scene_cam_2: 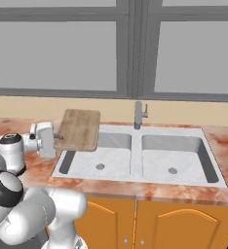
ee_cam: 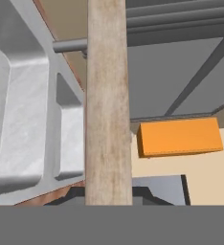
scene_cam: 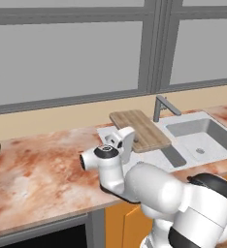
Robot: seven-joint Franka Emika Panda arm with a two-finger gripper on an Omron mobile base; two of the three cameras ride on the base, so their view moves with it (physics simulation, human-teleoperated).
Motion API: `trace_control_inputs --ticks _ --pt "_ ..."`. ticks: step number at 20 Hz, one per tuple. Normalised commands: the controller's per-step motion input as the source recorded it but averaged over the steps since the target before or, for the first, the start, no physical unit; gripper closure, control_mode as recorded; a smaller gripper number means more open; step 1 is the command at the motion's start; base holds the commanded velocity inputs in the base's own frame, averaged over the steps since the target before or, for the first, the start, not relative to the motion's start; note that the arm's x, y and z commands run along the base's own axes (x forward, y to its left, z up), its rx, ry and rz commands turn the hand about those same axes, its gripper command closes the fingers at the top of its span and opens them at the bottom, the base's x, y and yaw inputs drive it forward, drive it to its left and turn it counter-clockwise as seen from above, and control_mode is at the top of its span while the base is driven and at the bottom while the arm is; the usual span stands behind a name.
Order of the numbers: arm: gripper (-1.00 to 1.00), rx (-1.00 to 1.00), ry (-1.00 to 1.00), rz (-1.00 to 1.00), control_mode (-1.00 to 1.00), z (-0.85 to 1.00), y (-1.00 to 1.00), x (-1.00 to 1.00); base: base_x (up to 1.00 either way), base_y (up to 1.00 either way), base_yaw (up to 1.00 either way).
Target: Move the cutting board and knife to the sink. Then move spray from the cabinet to the counter.
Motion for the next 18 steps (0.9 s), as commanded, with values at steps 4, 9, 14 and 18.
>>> trace_control_inputs --ticks 4,9,14,18 --pt "1.0 0.0 0.0 -0.04 -1.0 -0.18 0.09 0.22 0.0 0.0 0.0" --pt "1.0 0.0 0.0 -0.04 -1.0 -0.12 0.08 0.28 0.0 0.0 0.0" --pt "1.0 0.0 0.0 -0.04 -1.0 -0.11 0.12 0.27 0.0 0.0 0.0" --pt "1.0 0.0 0.0 -0.03 -1.0 -0.2 0.07 0.19 0.0 0.0 0.0"
